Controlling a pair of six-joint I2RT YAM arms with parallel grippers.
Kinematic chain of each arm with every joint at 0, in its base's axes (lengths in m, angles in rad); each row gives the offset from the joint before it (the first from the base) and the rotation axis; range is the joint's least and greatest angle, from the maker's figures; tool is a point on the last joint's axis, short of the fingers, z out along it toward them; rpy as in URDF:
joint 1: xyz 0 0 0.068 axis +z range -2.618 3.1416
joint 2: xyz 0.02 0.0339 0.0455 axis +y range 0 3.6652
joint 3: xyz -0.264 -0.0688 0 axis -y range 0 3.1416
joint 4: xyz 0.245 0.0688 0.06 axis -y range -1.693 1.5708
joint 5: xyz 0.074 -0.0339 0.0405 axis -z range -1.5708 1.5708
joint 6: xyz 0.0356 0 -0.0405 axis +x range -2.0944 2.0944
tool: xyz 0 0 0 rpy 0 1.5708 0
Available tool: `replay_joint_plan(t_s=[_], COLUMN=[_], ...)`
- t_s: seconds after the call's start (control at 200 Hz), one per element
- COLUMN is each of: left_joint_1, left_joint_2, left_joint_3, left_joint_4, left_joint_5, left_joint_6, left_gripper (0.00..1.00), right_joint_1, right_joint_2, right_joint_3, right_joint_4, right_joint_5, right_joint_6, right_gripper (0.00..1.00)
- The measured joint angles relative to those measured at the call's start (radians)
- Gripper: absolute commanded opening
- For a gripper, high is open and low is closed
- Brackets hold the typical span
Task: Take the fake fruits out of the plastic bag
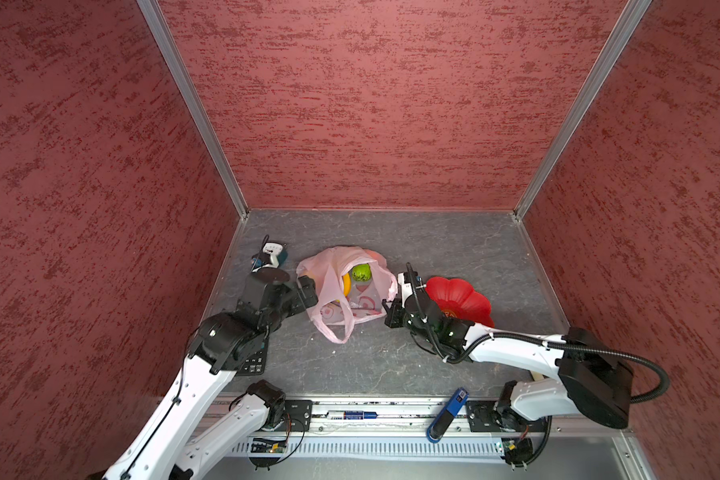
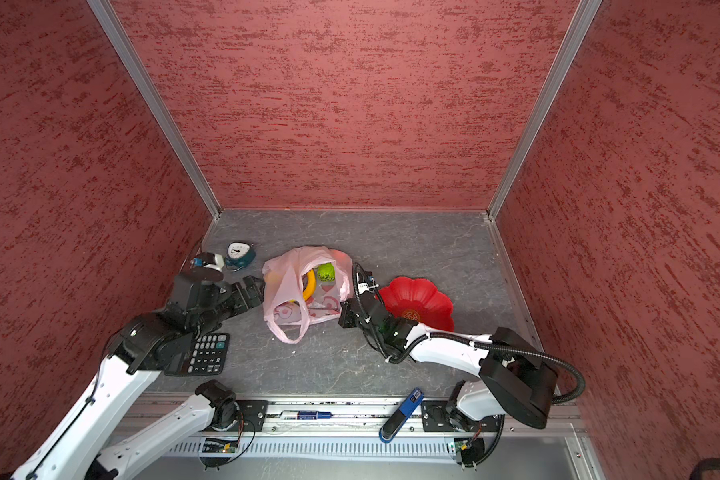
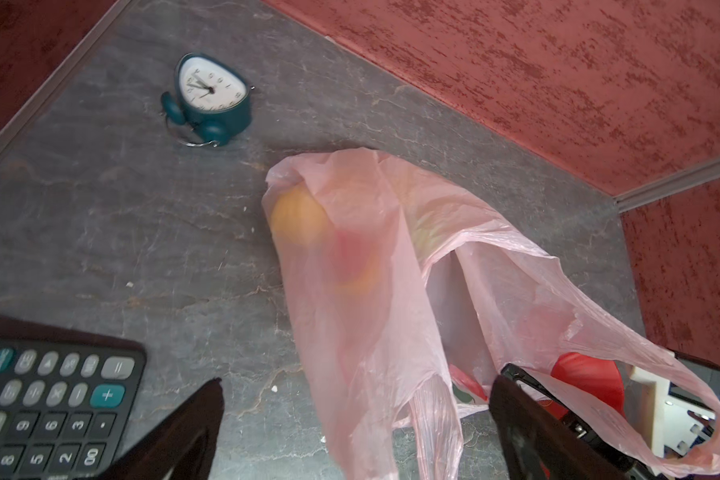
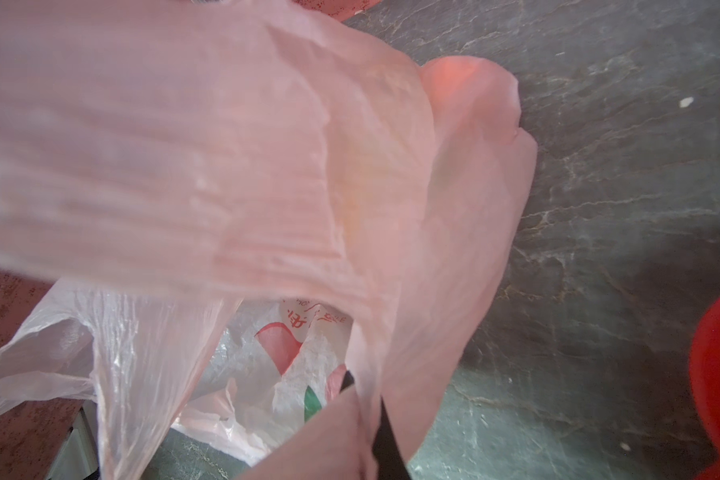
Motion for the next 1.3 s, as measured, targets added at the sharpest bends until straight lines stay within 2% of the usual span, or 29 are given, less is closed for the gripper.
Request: replay_joint_plan(t_s=[0.17, 0.261, 0.431, 0.611, 0.847, 1.097, 1.202, 1.303], left_joint_1=[0.011, 0.000, -0.041, -0.069, -0.089, -0.096, -0.096, -0.096], left_joint_2=[0.236, 0.340, 0.452, 0.565, 0.684, 0.801, 0.838, 0.846], left_joint_3=[0.156, 0.245, 0.321, 0.325, 0.318, 0.320, 0.314, 0.297], left_joint_4=[-0.029, -0.075, -0.163, -0.219, -0.185, -0.162, -0.156, -0.151], left_joint_5=[0.154, 0.214, 0.282, 0.267, 0.174, 0.132, 0.119, 0.107], left_joint_6=[0.118, 0.152, 0.180, 0.192, 0.210, 0.230, 0.237, 0.241], left_gripper=[0.98, 0.85, 0.82, 0.82, 0.83, 0.81, 0.73, 0.57], right_joint_1=[0.000, 0.000, 0.000, 0.000, 0.000, 0.000, 0.000, 0.000], right_joint_2=[0.000, 0.000, 0.004, 0.031, 0.034, 0.023, 0.023, 0.023], right_joint_3=[0.000, 0.000, 0.000, 0.000, -0.002, -0.011, -0.014, -0.014], right_joint_4=[0.000, 0.002, 0.014, 0.035, 0.076, 0.097, 0.103, 0.107], right_joint_5=[0.006, 0.007, 0.007, 0.005, 0.003, 0.003, 0.004, 0.004], right_joint_6=[-0.006, -0.006, -0.010, -0.016, -0.016, -0.016, -0.016, -0.016], right_gripper=[0.04, 0.04, 0.05, 0.04, 0.04, 0.04, 0.04, 0.04])
